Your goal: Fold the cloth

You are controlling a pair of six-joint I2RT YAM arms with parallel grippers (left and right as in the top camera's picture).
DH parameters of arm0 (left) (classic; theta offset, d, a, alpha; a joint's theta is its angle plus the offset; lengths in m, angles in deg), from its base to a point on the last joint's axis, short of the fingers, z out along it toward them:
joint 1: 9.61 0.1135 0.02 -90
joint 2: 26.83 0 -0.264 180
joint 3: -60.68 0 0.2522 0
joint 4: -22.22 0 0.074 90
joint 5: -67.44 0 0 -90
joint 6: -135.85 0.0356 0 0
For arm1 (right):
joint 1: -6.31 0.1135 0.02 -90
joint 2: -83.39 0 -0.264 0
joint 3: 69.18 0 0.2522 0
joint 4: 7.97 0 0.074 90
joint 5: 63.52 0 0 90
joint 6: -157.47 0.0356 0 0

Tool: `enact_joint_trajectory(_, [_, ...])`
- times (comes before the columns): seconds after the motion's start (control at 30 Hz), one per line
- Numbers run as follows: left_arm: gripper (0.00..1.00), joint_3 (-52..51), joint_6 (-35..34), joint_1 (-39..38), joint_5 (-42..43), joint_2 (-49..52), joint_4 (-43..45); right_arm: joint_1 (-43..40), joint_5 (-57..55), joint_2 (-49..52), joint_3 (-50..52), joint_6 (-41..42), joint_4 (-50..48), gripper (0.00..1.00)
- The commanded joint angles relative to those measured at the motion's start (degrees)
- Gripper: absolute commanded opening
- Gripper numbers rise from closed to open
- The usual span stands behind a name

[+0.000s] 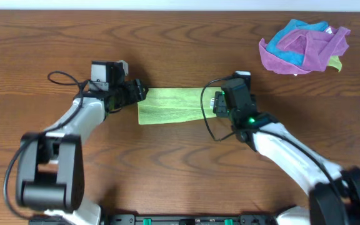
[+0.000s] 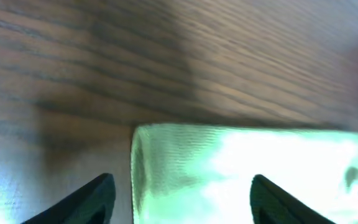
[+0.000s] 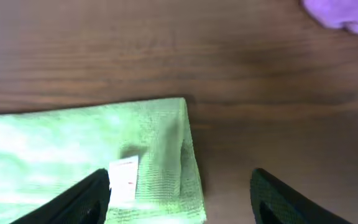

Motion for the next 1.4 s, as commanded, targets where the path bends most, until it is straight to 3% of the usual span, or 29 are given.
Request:
enact_joint_trajectory(0.0, [0.49,0.79,1.44,0.35,0.98,-5.25,-3.26,-0.15,1.22,-5.25,0.04,5.44,3.85,0.73])
enact_joint_trajectory(0.1, [0.11,0.79,0.85,0.24,2.05,-8.00,-5.29,-0.15,3.74,-9.20,0.04,9.73,9.86,0.72])
enact_joint_trajectory(0.13, [0.06,0.79,-0.15,0.13,2.08,-8.22,-5.22,-0.15,4.48,-10.01,0.04,11.58,11.58,0.73])
enact_joint_trajectory(0.27, [0.06,0.79,-2.71,-2.54,0.57,-6.62,-2.67,-0.15,8.92,-10.64,0.39,19.17,17.84,0.77])
enact_joint_trajectory(0.37, [0.06,0.79,-4.07,-5.77,-3.15,-3.54,1.36,-0.15,9.70,-9.70,2.19,21.35,17.16,0.77])
enact_joint_trajectory(0.87, [0.06,0.79,-5.40,-8.33,-7.32,7.82,3.43,-1.84,11.21,-3.78,9.70,25.33,1.38,0.77])
enact_joint_trajectory(1.37, [0.06,0.79,-4.52,-8.35,-10.23,8.85,0.15,-1.81,11.85,6.29,9.70,27.47,-10.67,0.76])
